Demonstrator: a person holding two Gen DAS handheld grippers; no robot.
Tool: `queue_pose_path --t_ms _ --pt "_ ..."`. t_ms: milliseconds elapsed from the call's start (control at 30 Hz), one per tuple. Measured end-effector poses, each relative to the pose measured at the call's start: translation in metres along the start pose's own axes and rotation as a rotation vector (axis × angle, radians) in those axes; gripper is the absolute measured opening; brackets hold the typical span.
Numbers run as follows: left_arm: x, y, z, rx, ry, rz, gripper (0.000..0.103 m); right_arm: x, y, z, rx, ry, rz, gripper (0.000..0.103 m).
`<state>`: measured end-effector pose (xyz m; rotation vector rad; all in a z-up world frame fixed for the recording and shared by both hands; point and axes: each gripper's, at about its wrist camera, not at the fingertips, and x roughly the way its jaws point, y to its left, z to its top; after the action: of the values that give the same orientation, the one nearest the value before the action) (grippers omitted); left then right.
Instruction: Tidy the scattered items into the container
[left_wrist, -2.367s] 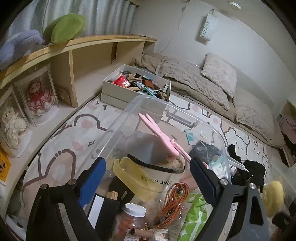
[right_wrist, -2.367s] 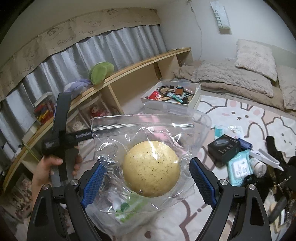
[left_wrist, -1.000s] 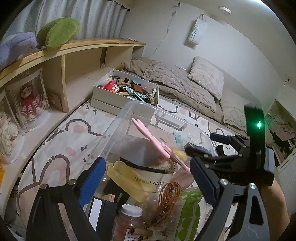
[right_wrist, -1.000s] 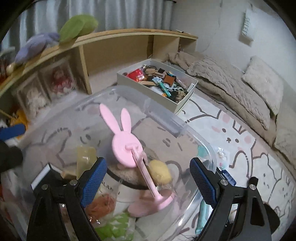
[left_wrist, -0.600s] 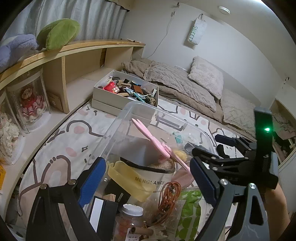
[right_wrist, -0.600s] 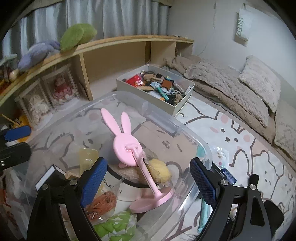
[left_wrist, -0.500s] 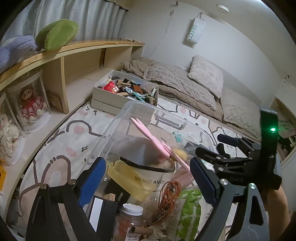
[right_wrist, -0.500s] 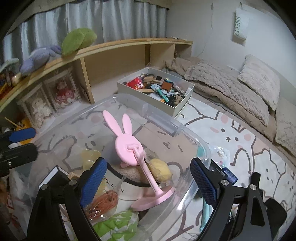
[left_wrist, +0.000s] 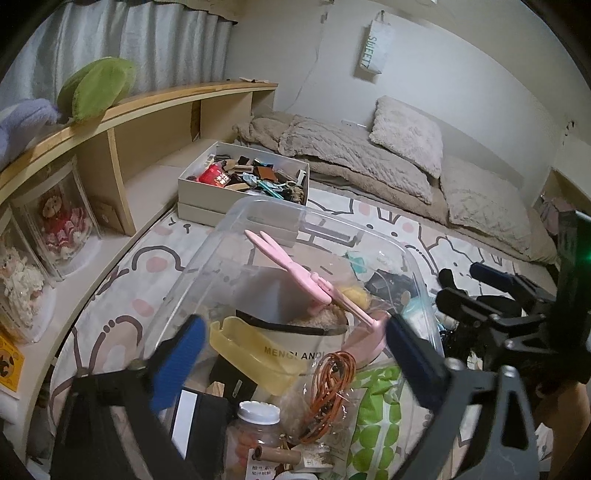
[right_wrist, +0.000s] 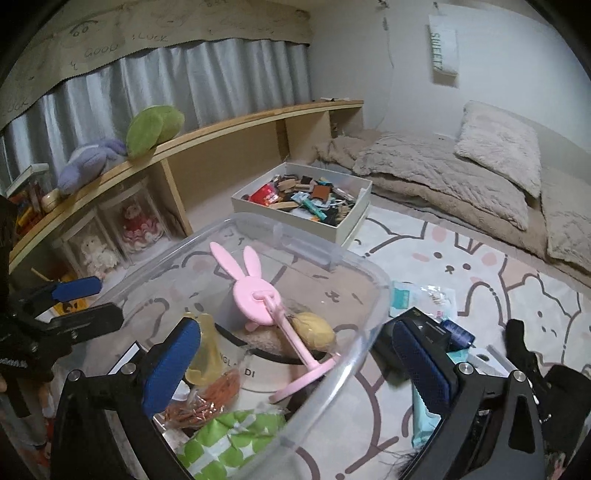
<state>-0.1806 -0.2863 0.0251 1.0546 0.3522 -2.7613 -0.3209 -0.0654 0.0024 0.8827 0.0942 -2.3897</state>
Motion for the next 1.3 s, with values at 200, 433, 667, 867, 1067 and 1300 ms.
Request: queue_pose_path --t_ms 200,433,667,867,1067,1300 --pt "0.0 -0.014 -0.001 0.027 -0.006 0.006 0.103 -0.013 -0.013 -0.005 0.02 -0.017 -0.004 0.103" --pt "0.0 -0.033 -0.002 0.064 -0.004 0.006 0.103 -0.029 -0.021 -0.011 0.021 -0.032 -0.004 0.103" --pt "-0.005 -0.048 -0.001 0.073 -0.009 -0.01 0.103 -0.05 -0.028 -0.018 0.017 -0.06 -0.015 0.103" --pt "-0.018 -0.062 -0.001 0.07 -0.042 -0.024 0.103 -0.081 -0.034 -0.023 0.003 -0.117 -0.031 0.103" --pt "-0.031 -0.079 -0.002 0.084 -0.072 -0.035 0.103 -0.111 -0.04 -0.032 -0.015 -0.156 -0.051 0.103" --pt "-0.037 -0.102 -0.009 0.124 -0.092 -0.046 0.103 -0.148 -0.055 -0.049 -0.015 -0.199 -0.076 0.103"
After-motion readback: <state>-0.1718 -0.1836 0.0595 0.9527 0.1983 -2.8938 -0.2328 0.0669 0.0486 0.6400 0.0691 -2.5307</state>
